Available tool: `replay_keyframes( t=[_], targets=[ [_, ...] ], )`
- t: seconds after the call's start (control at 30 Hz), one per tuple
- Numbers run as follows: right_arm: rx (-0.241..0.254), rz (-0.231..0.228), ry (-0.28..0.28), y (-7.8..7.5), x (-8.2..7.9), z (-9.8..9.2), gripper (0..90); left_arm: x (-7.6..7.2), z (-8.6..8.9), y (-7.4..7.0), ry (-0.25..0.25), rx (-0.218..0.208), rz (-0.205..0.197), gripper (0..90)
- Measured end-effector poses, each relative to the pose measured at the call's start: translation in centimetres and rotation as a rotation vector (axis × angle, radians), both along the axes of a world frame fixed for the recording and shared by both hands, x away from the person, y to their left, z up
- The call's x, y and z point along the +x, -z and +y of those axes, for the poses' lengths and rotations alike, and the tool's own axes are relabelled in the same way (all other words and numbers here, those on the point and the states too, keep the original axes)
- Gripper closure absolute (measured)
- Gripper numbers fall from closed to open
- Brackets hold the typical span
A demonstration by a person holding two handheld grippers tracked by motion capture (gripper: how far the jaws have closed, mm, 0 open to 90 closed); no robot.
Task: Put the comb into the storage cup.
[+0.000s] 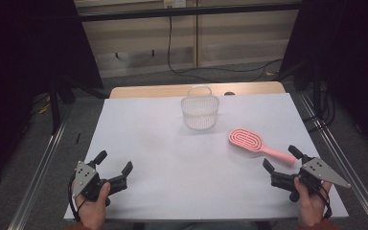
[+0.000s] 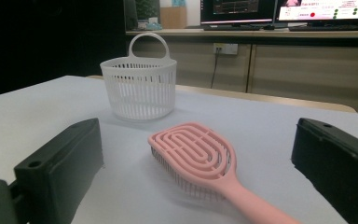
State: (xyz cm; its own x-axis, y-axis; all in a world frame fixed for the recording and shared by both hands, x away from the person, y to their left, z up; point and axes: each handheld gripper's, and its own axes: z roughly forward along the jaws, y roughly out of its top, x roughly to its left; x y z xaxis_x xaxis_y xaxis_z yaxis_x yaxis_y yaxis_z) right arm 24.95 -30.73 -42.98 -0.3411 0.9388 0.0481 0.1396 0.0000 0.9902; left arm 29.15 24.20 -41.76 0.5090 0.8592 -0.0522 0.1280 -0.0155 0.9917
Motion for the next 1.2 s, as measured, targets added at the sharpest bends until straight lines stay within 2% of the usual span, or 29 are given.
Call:
replay_keyframes(
  t=[0.2,0.3,0.37,0.47,0.5,0.6,0.67,0.8,0.93,0.97,1.1,1.2],
  targets=[
    [-0.013,0.012,-0.020,0.1,0.1,0.2,0.0,-0.1,0.1,0.0,-0.004,-0.015,0.003,3.1],
    [-0.037,0.015,-0.028,0.1,0.3,0.4,0.0,-0.1,0.2,0.0,-0.010,-0.015,0.003,3.1],
    [-0.073,0.014,-0.016,-0.1,0.3,0.4,0.0,-0.1,0.2,-0.1,-0.011,-0.016,0.005,3.1],
    [-0.044,-0.001,-0.028,-0.4,0.3,0.3,0.0,-0.1,0.2,-0.1,-0.015,-0.014,0.006,3.1],
    [-0.040,-0.001,-0.031,-0.4,0.3,0.3,0.0,-0.1,0.3,0.0,-0.018,0.007,0.007,3.2],
    [-0.050,0.002,-0.052,-0.6,0.6,0.5,0.0,-0.2,0.4,0.0,-0.030,0.004,0.002,3.2],
    [-0.073,0.012,-0.093,-0.7,0.8,0.7,0.3,-0.2,0.5,0.0,-0.030,0.006,0.006,3.1],
    [-0.061,0.021,-0.125,-0.6,1.3,1.0,0.0,-0.2,0.4,0.0,-0.019,0.007,0.004,3.2],
    [-0.046,0.017,-0.107,-0.7,1.9,1.1,0.0,-0.3,0.4,-0.1,-0.009,0.008,-0.001,3.2],
    [-0.056,0.017,-0.100,-0.7,2.0,1.0,0.0,-0.4,0.3,-0.2,-0.009,0.025,-0.014,3.1],
    [-0.075,0.032,-0.061,-0.6,2.4,0.8,1.7,-0.5,0.2,-0.2,0.005,0.017,-0.014,3.1],
    [-0.070,0.029,-0.077,-0.7,3.0,0.8,0.8,-0.4,0.2,-0.2,0.015,0.006,-0.004,3.1]
  ],
)
